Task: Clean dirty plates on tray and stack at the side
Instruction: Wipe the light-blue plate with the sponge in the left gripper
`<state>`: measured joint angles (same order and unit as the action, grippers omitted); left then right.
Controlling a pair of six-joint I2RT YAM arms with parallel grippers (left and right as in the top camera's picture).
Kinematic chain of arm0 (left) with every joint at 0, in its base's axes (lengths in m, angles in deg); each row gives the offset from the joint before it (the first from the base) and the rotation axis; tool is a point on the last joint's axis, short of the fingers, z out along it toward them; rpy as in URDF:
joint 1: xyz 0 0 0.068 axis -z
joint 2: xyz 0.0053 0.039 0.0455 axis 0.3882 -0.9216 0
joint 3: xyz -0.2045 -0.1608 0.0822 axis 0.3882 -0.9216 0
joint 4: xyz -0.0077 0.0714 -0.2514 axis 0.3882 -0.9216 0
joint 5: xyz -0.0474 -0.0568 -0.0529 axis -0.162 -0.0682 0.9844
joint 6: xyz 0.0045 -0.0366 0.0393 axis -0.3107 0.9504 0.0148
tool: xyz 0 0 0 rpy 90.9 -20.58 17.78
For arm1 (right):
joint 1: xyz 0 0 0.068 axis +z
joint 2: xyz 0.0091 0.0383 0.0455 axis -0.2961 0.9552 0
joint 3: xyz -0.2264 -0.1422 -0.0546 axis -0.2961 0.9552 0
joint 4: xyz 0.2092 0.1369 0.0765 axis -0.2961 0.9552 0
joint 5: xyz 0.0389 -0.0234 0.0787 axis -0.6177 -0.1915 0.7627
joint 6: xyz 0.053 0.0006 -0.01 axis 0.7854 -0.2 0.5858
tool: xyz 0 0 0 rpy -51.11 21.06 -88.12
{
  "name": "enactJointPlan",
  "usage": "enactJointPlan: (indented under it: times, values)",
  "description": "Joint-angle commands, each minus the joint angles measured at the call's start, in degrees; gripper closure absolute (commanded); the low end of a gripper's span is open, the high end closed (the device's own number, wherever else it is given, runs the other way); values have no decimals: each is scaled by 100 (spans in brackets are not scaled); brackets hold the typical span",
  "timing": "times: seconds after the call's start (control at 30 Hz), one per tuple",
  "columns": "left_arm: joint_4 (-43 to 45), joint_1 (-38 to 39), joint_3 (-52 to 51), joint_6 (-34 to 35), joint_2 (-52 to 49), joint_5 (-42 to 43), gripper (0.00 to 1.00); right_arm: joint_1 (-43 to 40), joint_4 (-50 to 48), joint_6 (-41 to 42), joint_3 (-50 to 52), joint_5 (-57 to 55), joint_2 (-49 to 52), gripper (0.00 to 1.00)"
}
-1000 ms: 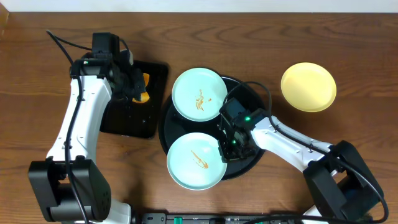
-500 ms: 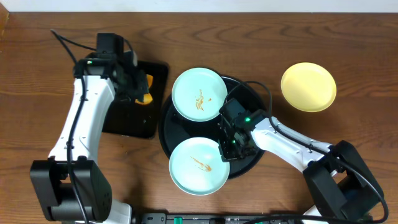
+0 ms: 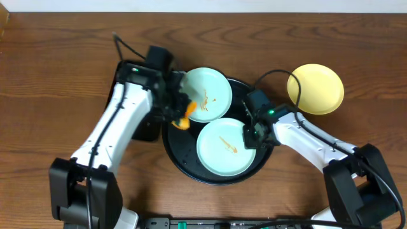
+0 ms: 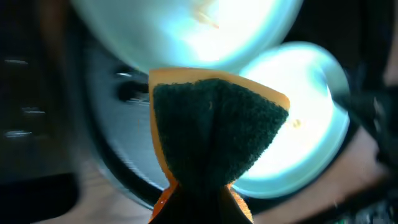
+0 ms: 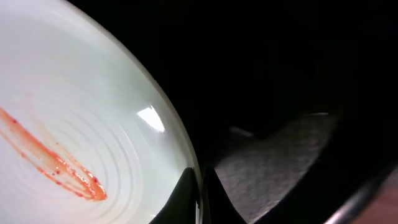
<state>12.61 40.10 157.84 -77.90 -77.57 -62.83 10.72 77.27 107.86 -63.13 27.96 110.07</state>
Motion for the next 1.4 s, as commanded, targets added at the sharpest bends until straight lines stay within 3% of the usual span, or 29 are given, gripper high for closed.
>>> enactJointPlan:
  times: [0.0,0.27,0.4,0.6,0.93,1.37]
  values:
    - [-4,376,-166,-203,-13,409,92,-120,-26,-205,-35,-564,-55,99]
    - [660,1311,-774,160,-15,437,92,-109,-17,-199,-33,-566,-55,99]
    - [1320,1665,-1078,435,-55,942,92,-109,-15,-197,-33,-562,-52,99]
    - [2315,2083,-1408,1530,-195,962,92,-107,39,-199,-33,-564,-55,99]
    - [3069,2269,-1478,2935,-315,949,92,-109,72,-199,-33,-564,-52,99]
    - [3567,2275,-1801,4072,-317,793,92,-109,72,-199,-33,-564,-55,99]
